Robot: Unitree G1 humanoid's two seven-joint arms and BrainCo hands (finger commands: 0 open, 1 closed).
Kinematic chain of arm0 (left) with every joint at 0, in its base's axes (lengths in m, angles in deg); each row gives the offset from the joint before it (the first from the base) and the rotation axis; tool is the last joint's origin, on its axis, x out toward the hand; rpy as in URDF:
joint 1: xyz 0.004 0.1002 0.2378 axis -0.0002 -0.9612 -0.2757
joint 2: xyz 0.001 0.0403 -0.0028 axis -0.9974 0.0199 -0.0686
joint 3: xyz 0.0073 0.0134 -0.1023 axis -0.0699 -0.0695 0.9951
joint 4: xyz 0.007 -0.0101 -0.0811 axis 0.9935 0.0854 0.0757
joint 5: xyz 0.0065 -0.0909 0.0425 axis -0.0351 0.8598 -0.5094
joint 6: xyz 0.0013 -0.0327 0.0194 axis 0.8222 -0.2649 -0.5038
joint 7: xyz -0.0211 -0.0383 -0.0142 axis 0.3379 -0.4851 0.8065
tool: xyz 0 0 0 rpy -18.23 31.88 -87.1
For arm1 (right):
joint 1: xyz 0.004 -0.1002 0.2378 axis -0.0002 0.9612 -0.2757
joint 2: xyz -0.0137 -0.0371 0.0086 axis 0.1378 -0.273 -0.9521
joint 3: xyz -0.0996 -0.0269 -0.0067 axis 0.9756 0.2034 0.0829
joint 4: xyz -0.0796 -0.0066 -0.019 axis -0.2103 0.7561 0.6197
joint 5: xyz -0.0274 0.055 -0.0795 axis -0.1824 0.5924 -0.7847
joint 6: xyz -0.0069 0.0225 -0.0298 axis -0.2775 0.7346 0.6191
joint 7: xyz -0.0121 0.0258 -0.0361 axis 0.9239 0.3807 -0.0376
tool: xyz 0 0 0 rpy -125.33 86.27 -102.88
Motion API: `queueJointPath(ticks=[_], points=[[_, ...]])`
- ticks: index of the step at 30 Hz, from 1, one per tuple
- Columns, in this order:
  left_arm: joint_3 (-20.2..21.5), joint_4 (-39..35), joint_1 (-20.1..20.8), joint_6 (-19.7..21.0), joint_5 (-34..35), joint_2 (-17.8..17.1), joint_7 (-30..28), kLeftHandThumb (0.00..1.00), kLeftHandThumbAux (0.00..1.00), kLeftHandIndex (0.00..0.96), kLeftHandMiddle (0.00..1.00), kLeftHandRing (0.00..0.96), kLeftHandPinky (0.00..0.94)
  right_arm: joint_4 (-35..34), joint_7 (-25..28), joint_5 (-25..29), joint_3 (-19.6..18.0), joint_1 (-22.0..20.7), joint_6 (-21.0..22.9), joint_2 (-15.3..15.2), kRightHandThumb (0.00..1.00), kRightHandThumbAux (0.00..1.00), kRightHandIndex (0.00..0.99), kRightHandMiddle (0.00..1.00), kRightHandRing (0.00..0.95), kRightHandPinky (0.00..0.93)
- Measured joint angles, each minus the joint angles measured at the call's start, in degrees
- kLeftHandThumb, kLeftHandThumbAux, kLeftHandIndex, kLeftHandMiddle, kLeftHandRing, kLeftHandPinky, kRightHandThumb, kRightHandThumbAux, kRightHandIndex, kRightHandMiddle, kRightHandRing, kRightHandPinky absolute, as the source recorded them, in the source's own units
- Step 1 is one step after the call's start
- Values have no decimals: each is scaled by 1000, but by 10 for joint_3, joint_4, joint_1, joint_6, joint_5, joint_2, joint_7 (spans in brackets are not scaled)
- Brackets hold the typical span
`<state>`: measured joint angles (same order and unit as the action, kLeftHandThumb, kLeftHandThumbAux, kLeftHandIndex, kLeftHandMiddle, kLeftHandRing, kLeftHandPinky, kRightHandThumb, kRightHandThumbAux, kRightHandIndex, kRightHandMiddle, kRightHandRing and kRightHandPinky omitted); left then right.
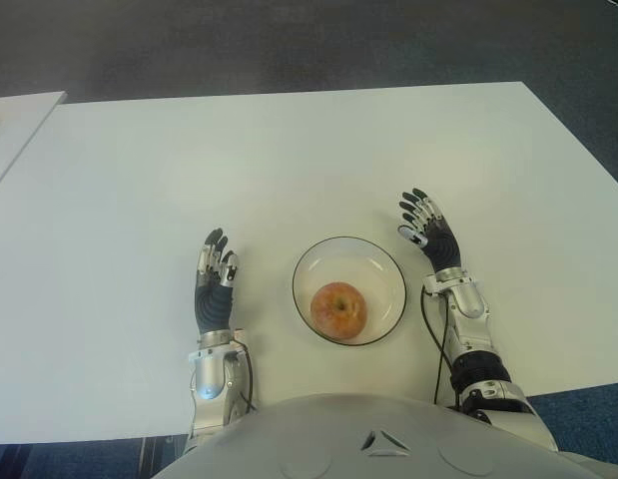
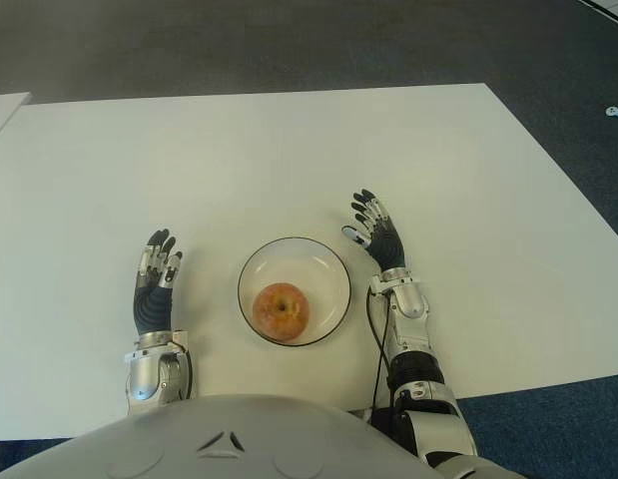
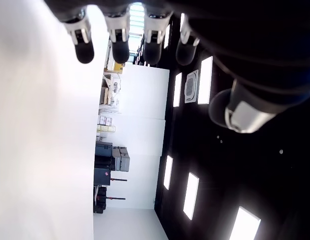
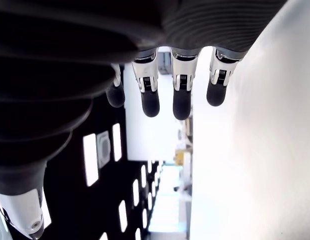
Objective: Put the apples into the plate.
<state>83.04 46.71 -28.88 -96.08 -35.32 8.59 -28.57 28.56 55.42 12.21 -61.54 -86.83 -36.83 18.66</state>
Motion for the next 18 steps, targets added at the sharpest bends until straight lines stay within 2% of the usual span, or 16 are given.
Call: queueJointPath(ticks=[3,6,11,18], points=[[-1,0,0,0,-5,0,0,117,483,89,45,2,0,-11,-19,-1,-2,7,1,8,162,634,3,41,22,13],[-2,1,0,3,-18,0,4,114,532,68,32,0,0,-26,-39,-5,-2,17,4,17,169,626,1,13,7,4],[-4,5,2,20,-56,-2,20,103,596,41,18,0,0,-54,-79,-12,-2,28,37,34,179,612,0,1,0,0],[-6,3,2,30,-79,-2,25,30,551,63,30,0,0,-85,-108,-10,-5,37,79,53,197,577,0,0,0,0]])
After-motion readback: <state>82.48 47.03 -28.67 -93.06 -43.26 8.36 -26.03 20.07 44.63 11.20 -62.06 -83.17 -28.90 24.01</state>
